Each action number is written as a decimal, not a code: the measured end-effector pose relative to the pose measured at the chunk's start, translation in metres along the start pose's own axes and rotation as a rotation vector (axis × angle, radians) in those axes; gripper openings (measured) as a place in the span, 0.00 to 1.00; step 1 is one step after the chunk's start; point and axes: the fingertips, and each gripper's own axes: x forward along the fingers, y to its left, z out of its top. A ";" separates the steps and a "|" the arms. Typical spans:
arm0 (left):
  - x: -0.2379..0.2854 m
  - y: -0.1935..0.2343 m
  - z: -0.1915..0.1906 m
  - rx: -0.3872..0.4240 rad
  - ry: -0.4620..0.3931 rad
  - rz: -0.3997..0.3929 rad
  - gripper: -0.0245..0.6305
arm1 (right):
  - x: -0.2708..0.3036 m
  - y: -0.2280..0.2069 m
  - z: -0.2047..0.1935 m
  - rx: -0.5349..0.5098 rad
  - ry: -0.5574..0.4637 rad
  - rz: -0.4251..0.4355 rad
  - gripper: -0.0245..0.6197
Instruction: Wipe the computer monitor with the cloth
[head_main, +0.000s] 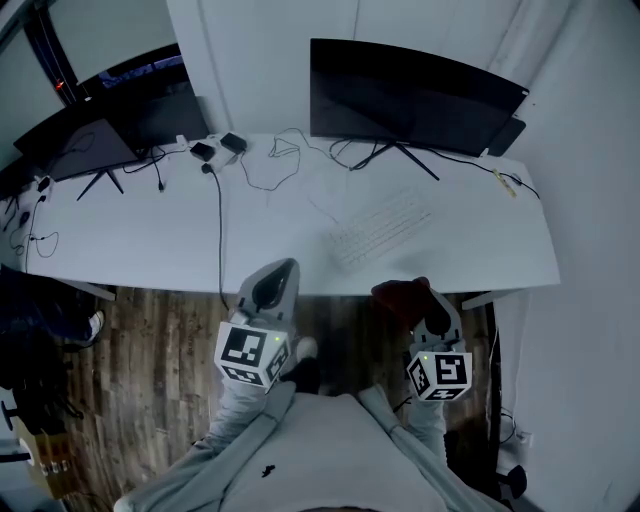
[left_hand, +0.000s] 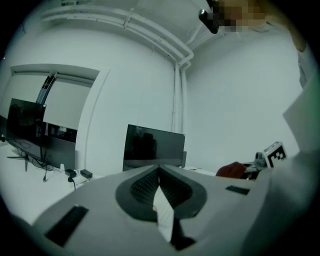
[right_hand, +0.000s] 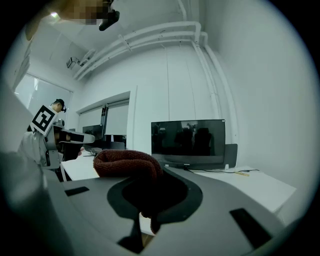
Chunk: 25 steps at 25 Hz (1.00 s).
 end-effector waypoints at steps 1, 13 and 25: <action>0.011 0.009 0.002 -0.002 0.002 -0.004 0.07 | 0.014 -0.001 0.002 0.002 0.002 -0.004 0.10; 0.107 0.084 0.006 -0.018 0.036 -0.077 0.07 | 0.125 0.002 0.009 0.000 0.054 -0.040 0.09; 0.155 0.099 -0.007 -0.036 0.079 -0.067 0.07 | 0.180 -0.018 0.009 -0.008 0.076 -0.007 0.10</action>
